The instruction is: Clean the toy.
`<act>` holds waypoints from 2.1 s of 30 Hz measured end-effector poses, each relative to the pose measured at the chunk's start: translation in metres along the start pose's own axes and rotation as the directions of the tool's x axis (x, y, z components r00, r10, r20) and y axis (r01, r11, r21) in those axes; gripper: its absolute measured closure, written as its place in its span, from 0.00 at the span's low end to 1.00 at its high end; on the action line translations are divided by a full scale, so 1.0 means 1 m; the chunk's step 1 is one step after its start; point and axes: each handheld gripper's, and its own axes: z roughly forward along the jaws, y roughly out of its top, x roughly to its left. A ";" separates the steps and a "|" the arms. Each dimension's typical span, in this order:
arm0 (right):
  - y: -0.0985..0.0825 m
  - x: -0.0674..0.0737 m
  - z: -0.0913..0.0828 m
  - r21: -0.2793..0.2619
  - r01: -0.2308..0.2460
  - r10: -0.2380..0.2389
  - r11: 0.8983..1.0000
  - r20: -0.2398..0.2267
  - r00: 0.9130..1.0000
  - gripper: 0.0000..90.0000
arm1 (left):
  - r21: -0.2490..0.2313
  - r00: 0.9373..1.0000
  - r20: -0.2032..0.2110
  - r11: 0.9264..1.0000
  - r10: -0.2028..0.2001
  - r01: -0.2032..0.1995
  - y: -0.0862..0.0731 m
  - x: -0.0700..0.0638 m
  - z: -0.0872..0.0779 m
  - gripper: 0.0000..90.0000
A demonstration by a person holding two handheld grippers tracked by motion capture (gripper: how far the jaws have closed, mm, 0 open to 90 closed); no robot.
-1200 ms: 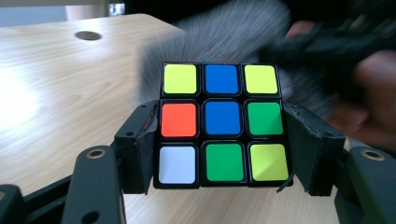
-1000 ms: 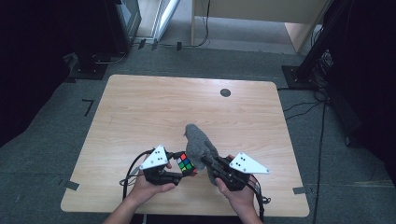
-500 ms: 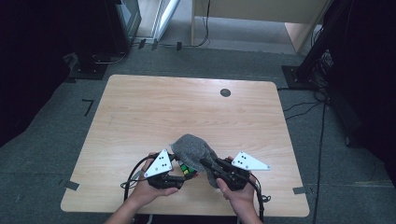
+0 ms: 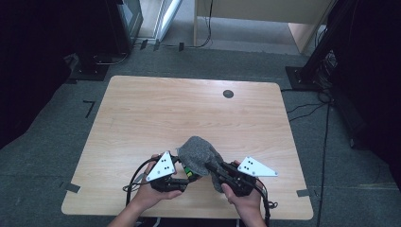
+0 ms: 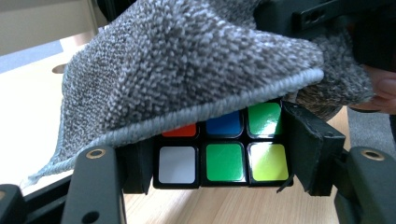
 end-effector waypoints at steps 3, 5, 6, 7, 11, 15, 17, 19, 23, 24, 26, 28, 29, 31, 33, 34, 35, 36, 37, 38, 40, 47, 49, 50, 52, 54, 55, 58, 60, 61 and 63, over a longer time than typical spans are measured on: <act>-0.005 -0.008 -0.001 -0.006 -0.029 0.029 1.000 0.014 0.999 0.87 | -0.009 1.000 -0.019 1.000 0.001 -0.001 0.002 0.001 0.000 0.38; -0.008 -0.012 -0.001 0.002 -0.049 0.049 0.999 0.031 0.998 0.87 | -0.015 1.000 -0.021 1.000 -0.004 0.004 0.002 0.002 0.000 0.38; -0.013 -0.020 -0.002 0.016 -0.084 0.083 0.996 0.057 0.995 0.87 | -0.012 1.000 -0.022 1.000 0.007 -0.007 0.002 0.002 0.000 0.38; -0.014 -0.022 -0.002 0.018 -0.097 0.096 0.995 0.056 0.994 0.87 | -0.010 1.000 -0.022 1.000 0.017 -0.017 0.002 0.001 0.000 0.38; -0.007 -0.019 -0.005 -0.008 -0.099 0.099 0.995 0.022 0.995 0.86 | 0.001 0.998 -0.019 0.998 0.068 -0.068 0.003 -0.005 0.004 0.38; -0.003 -0.010 -0.005 -0.020 -0.065 0.065 0.998 -0.006 0.998 0.86 | -0.009 0.995 -0.032 0.996 0.090 -0.090 0.005 -0.009 0.004 0.38; -0.005 -0.010 -0.005 -0.022 -0.062 0.062 0.998 -0.001 0.998 0.86 | -0.016 0.996 -0.037 0.996 0.087 -0.087 0.005 -0.008 0.002 0.38; -0.012 -0.019 -0.004 0.008 -0.070 0.070 0.998 0.037 0.997 0.86 | -0.041 0.996 -0.054 0.997 0.068 -0.070 0.006 -0.003 -0.002 0.38; -0.016 -0.030 -0.004 0.042 -0.078 0.076 0.996 0.052 0.996 0.86 | -0.047 0.997 -0.055 0.997 0.056 -0.059 0.005 0.001 -0.002 0.38; -0.015 -0.032 -0.005 0.039 -0.090 0.088 0.995 0.035 0.995 0.86 | -0.040 0.996 -0.059 0.997 0.063 -0.065 0.004 0.001 -0.001 0.38; -0.011 -0.029 -0.006 0.021 -0.102 0.102 0.995 -0.001 0.995 0.85 | 0.001 0.991 -0.074 0.994 0.108 -0.108 0.000 -0.003 0.005 0.38; -0.007 -0.022 -0.005 0.008 -0.074 0.074 0.997 -0.042 0.996 0.85 | 0.012 0.989 -0.075 0.992 0.124 -0.124 -0.002 -0.006 0.008 0.38; -0.006 -0.018 -0.004 0.009 -0.061 0.061 0.998 -0.051 0.997 0.85 | 0.008 0.989 -0.073 0.992 0.125 -0.125 -0.002 -0.007 0.007 0.38; -0.006 -0.017 -0.003 0.000 -0.054 0.054 0.999 -0.056 0.997 0.84 | -0.007 0.990 -0.076 0.993 0.117 -0.118 0.000 -0.006 0.004 0.38; -0.010 -0.024 -0.001 0.013 -0.052 0.053 0.999 -0.036 0.998 0.84 | -0.035 0.993 -0.071 0.995 0.094 -0.097 0.001 -0.003 -0.002 0.38; -0.013 -0.028 0.000 0.029 -0.058 0.058 0.998 -0.008 0.998 0.85 | -0.049 0.994 -0.072 0.995 0.086 -0.089 0.001 -0.001 -0.004 0.38; -0.016 -0.032 0.001 0.044 -0.067 0.066 0.997 0.012 0.998 0.85 | -0.057 0.994 -0.073 0.995 0.078 -0.082 0.002 0.000 -0.007 0.38; -0.018 -0.035 0.002 0.057 -0.070 0.069 0.996 0.025 0.997 0.85 | -0.061 0.995 -0.070 0.995 0.071 -0.075 0.002 0.002 -0.008 0.38; -0.018 -0.035 0.002 0.057 -0.070 0.069 0.996 0.025 0.997 0.85 | -0.061 0.995 -0.070 0.995 0.071 -0.075 0.002 0.002 -0.008 0.38; -0.018 -0.033 0.002 0.063 -0.067 0.066 0.996 0.026 0.997 0.85 | -0.059 0.996 -0.065 0.996 0.068 -0.072 0.002 0.003 -0.008 0.38; -0.014 -0.026 0.001 0.046 -0.054 0.054 0.997 0.003 0.999 0.85 | -0.031 0.995 -0.073 0.997 0.074 -0.076 -0.001 0.003 -0.004 0.38; -0.012 -0.019 0.001 0.048 0.018 -0.018 0.999 0.012 1.000 0.85 | -0.036 0.993 -0.069 0.995 0.094 -0.097 -0.001 -0.002 -0.004 0.38; -0.017 -0.028 0.003 0.068 -0.018 0.015 0.998 0.038 0.999 0.85 | -0.054 0.994 -0.060 0.994 0.092 -0.095 0.000 -0.001 -0.006 0.38; -0.019 -0.032 0.003 0.079 -0.034 0.030 0.996 0.048 0.998 0.85 | -0.060 0.995 -0.051 0.994 0.089 -0.092 0.001 -0.001 -0.007 0.38; -0.020 -0.035 0.003 0.087 -0.052 0.049 0.995 0.040 0.998 0.85 | -0.061 0.995 -0.045 0.994 0.090 -0.093 0.000 -0.001 -0.006 0.38; -0.016 -0.029 0.002 0.076 -0.028 0.025 0.997 0.037 0.999 0.85 | -0.040 0.993 -0.057 0.994 0.103 -0.105 -0.001 -0.002 -0.004 0.38; -0.013 -0.025 0.001 0.062 -0.020 0.019 0.998 0.018 1.000 0.85 | -0.026 0.991 -0.070 0.993 0.113 -0.115 -0.002 -0.002 -0.002 0.38; -0.007 -0.015 0.000 0.033 0.021 -0.021 0.999 -0.025 0.999 0.85 | -0.010 0.990 -0.069 0.993 0.119 -0.120 -0.003 -0.003 0.000 0.38; -0.009 -0.014 0.002 0.046 0.050 -0.050 0.998 -0.006 0.999 0.85 | -0.009 0.990 -0.069 0.992 0.125 -0.126 -0.002 -0.006 0.000 0.38; -0.011 -0.017 0.002 0.047 0.035 -0.035 0.998 -0.002 0.999 0.85 | -0.017 0.991 -0.061 0.993 0.118 -0.119 -0.001 -0.005 -0.001 0.38; -0.015 -0.025 0.003 0.067 -0.009 0.007 0.998 0.026 1.000 0.85 | -0.042 0.994 -0.047 0.994 0.101 -0.103 0.001 -0.004 -0.004 0.38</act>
